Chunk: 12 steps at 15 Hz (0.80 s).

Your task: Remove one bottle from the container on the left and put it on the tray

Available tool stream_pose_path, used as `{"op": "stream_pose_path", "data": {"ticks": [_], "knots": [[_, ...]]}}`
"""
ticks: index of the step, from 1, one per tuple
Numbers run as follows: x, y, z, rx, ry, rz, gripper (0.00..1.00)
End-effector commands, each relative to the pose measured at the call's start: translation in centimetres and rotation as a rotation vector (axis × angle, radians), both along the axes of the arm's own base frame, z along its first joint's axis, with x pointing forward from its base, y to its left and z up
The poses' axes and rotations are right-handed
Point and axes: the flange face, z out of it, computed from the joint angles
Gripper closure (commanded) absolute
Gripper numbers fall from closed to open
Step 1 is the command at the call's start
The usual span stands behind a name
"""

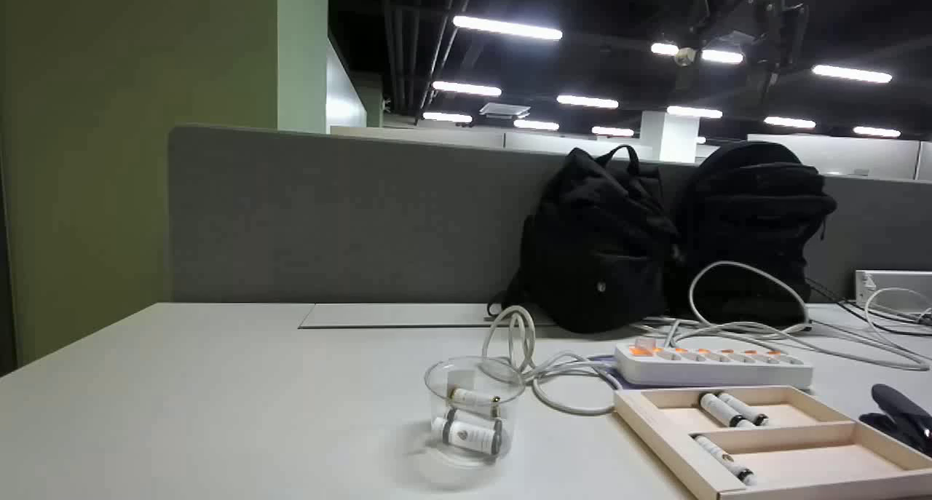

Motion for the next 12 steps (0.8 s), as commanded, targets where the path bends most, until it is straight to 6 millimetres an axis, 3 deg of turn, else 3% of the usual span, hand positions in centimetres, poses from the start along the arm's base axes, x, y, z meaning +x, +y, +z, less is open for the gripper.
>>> {"op": "stream_pose_path", "data": {"ticks": [1,10,12], "knots": [[0.0,0.0,0.1,0.0,0.0,0.0,0.0],[0.0,0.0,0.2,0.0,-0.003,0.0,0.0],[1.9,1.9,-1.3,0.028,0.023,0.07,0.0]]}}
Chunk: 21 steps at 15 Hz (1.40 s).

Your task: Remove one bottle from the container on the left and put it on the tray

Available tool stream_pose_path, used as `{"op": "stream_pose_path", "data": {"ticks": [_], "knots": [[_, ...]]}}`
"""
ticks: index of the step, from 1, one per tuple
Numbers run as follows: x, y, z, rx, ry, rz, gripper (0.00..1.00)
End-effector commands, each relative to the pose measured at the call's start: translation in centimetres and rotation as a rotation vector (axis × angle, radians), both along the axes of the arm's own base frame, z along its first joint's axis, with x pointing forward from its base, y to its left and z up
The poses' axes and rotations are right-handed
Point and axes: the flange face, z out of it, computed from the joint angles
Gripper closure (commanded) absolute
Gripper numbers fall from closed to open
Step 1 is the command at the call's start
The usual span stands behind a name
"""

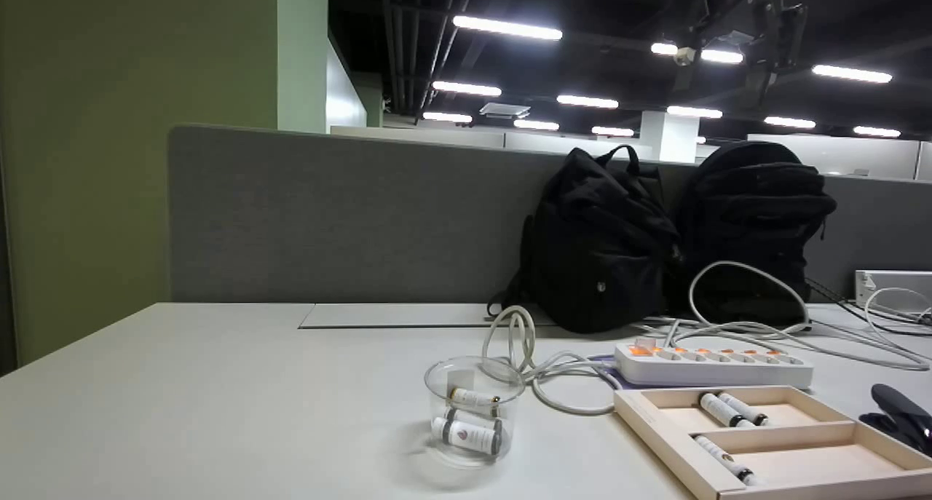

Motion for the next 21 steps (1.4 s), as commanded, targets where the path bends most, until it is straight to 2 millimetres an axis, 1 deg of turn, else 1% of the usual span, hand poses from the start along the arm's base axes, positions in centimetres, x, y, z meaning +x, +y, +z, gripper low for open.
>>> {"op": "stream_pose_path", "data": {"ticks": [1,3,4,8,10,12,13,14,15,16,18,21], "knots": [[2.6,3.0,-2.0,0.045,0.04,0.106,0.0],[4.1,6.6,-4.2,0.08,0.052,0.22,0.0],[4.5,8.2,-5.4,0.084,0.051,0.28,0.0],[5.6,16.4,-11.9,0.054,0.039,0.497,0.0],[6.3,19.9,-14.9,0.041,0.016,0.571,0.0],[7.2,22.6,-17.6,0.042,-0.002,0.622,0.0],[7.9,23.6,-19.0,0.031,-0.004,0.623,0.0],[8.7,24.1,-19.9,0.011,0.01,0.614,0.0],[6.3,22.9,-18.7,0.023,0.003,0.622,0.0],[7.0,23.5,-19.8,0.016,0.012,0.631,0.0],[8.1,23.9,-20.8,0.015,0.019,0.636,0.0],[8.6,23.9,-20.7,0.017,0.014,0.632,0.0]]}}
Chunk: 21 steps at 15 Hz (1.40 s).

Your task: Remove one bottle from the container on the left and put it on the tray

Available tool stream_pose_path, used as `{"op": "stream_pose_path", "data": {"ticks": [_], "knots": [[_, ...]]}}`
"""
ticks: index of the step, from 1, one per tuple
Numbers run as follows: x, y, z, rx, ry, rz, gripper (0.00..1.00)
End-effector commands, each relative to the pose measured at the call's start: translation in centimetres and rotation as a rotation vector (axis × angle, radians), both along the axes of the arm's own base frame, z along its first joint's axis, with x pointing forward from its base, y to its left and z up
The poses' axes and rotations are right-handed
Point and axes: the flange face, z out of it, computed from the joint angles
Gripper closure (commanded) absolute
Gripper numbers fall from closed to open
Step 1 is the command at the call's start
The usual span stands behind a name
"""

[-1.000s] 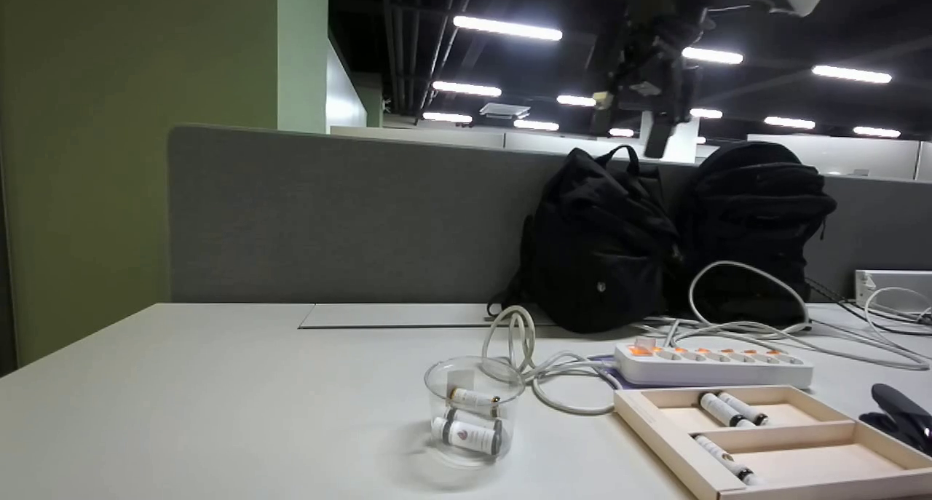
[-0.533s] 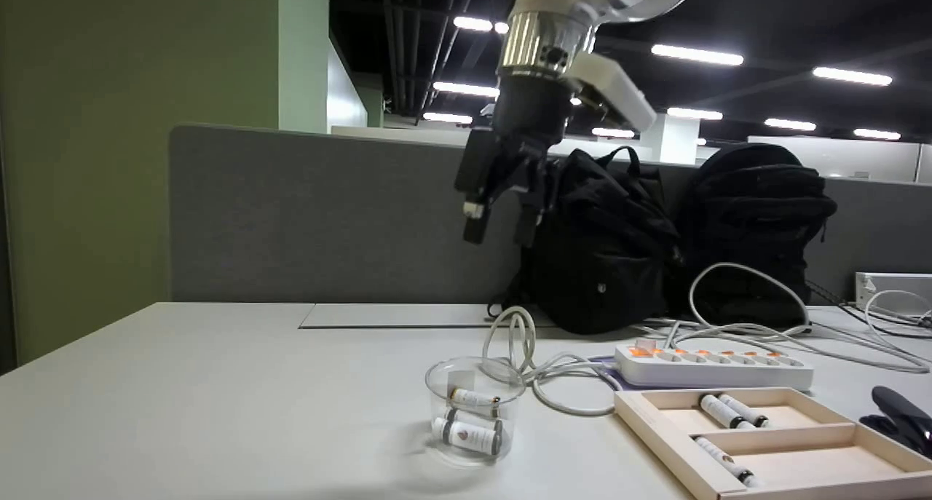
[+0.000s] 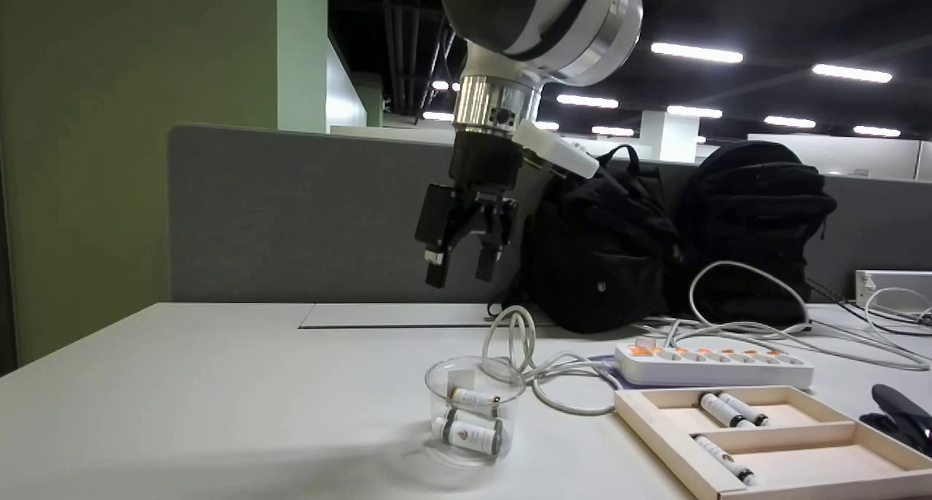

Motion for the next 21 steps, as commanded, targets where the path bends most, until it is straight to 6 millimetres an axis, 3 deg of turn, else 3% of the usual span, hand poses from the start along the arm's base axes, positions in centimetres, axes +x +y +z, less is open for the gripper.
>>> {"op": "stream_pose_path", "data": {"ticks": [1,5,6,8,17,19,21], "knots": [[0.0,0.1,0.1,0.0,0.0,0.0,0.0],[0.2,-0.5,-1.5,-0.045,-0.001,0.029,0.03],[0.2,-0.6,-2.1,-0.051,0.003,0.034,0.26],[0.5,-0.8,-3.3,-0.061,-0.003,0.05,0.3],[0.6,-1.1,-9.7,-0.061,-0.022,0.092,0.94],[0.5,-1.4,-10.9,-0.067,-0.019,0.097,1.0],[0.6,-1.9,-11.8,-0.088,-0.018,0.103,0.98]]}}
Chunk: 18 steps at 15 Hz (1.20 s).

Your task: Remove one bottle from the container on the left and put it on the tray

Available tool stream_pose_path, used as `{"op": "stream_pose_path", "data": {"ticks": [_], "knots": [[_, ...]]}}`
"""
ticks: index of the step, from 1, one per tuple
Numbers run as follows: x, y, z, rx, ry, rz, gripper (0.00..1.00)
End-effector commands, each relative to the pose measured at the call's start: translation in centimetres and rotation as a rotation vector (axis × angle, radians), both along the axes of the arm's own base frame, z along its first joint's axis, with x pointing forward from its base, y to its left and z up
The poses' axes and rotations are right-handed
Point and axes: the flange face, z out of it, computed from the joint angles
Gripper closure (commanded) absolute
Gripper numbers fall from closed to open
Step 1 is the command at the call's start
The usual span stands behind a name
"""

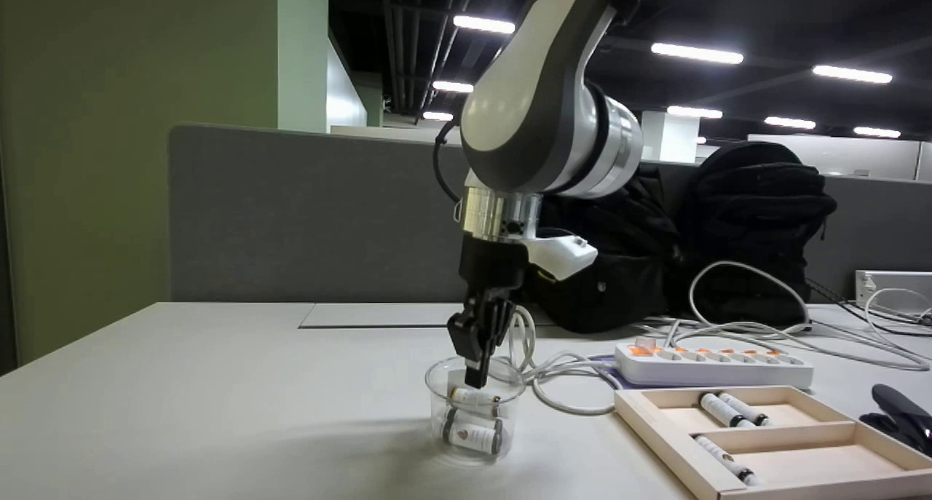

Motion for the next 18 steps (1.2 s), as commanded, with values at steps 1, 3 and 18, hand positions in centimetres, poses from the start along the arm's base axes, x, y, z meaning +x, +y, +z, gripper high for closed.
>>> {"op": "stream_pose_path", "data": {"ticks": [1,3,18], "knots": [[0.5,-0.8,-1.0,-0.032,-0.018,-0.013,0.74],[0.6,-1.4,-1.5,-0.052,-0.023,-0.009,0.66],[-0.4,-0.7,-3.9,-0.001,0.01,-0.019,0.52]]}}
